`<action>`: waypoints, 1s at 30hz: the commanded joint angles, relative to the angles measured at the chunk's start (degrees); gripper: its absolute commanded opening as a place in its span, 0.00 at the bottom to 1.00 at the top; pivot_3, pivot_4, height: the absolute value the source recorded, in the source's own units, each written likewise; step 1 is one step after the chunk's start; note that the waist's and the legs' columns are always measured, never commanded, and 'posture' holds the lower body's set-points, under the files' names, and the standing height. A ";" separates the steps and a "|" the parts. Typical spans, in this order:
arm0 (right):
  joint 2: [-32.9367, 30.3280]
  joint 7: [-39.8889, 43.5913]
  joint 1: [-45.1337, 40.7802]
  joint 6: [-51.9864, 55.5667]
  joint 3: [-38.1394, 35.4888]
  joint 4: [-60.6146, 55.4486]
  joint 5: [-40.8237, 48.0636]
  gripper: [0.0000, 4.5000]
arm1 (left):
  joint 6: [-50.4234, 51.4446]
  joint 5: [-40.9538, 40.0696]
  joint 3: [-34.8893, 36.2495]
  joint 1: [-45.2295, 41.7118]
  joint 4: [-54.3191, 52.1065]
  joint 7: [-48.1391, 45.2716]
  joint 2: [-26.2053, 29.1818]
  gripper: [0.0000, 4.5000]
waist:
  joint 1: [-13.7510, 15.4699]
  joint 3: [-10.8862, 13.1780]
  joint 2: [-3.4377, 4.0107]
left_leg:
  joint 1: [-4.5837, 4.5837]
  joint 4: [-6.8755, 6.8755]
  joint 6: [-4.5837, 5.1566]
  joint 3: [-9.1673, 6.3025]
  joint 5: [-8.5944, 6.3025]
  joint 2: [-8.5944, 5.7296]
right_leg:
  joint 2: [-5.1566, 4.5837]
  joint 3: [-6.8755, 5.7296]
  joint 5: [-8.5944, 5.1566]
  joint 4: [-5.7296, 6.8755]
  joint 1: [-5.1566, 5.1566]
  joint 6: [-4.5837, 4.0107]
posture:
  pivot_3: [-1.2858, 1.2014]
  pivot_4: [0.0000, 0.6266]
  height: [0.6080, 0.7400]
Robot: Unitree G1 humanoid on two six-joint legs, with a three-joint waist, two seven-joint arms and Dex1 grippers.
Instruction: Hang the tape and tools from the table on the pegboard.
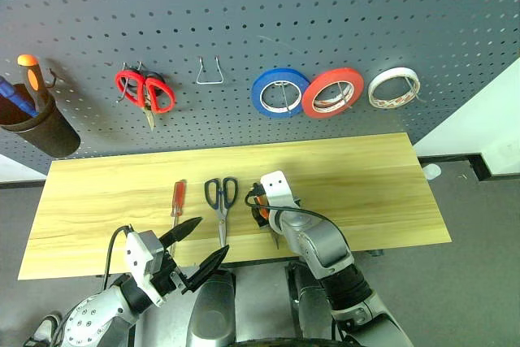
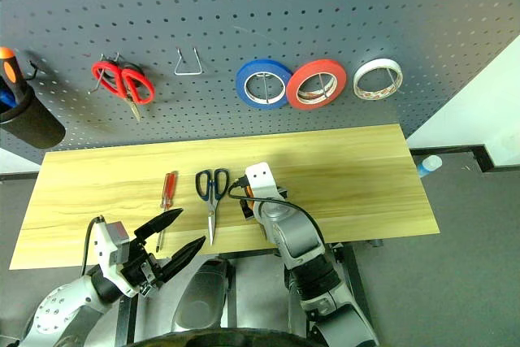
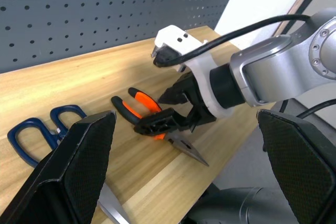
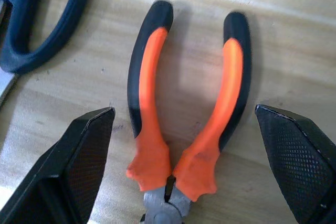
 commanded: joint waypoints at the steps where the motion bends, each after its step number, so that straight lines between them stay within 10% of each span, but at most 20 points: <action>1: 6.00 0.27 2.20 1.03 0.71 0.09 1.11 0.99 | -0.27 -0.29 0.96 0.77 -1.98 0.23 0.47 1.00 | -0.02 0.01 0.00 | 0.00 0.00 0.00 0.00 0.00 0.00 | 0.00 0.00 0.00 0.00 0.00 0.00 | 0.67 0.45 0.52; 7: 5.72 1.00 2.71 1.74 1.09 0.76 1.74 0.99 | -0.01 -0.30 0.86 0.94 -2.63 0.66 0.56 1.00 | -0.06 0.02 0.00 | 0.02 0.00 0.00 0.00 0.00 0.00 | 0.00 0.00 0.00 0.00 0.02 0.00 | 0.67 0.46 0.52; 17: 5.42 1.08 2.15 0.83 0.92 0.92 1.76 0.46 | 0.00 -0.23 0.60 0.72 -2.64 1.05 0.72 1.00 | -0.11 0.05 0.01 | 0.02 0.00 0.00 -0.01 0.00 0.00 | 0.00 0.00 0.00 0.00 0.01 0.00 | 0.67 0.46 0.52; 30: 3.47 4.60 1.50 -1.67 1.15 -3.69 2.81 0.46 | -0.92 -0.22 0.93 -1.17 -0.39 0.63 0.41 1.00 | -0.25 0.06 0.01 | 0.00 0.00 0.00 -0.01 0.00 0.00 | 0.00 0.00 0.00 0.00 -0.01 0.00 | 0.67 0.43 0.52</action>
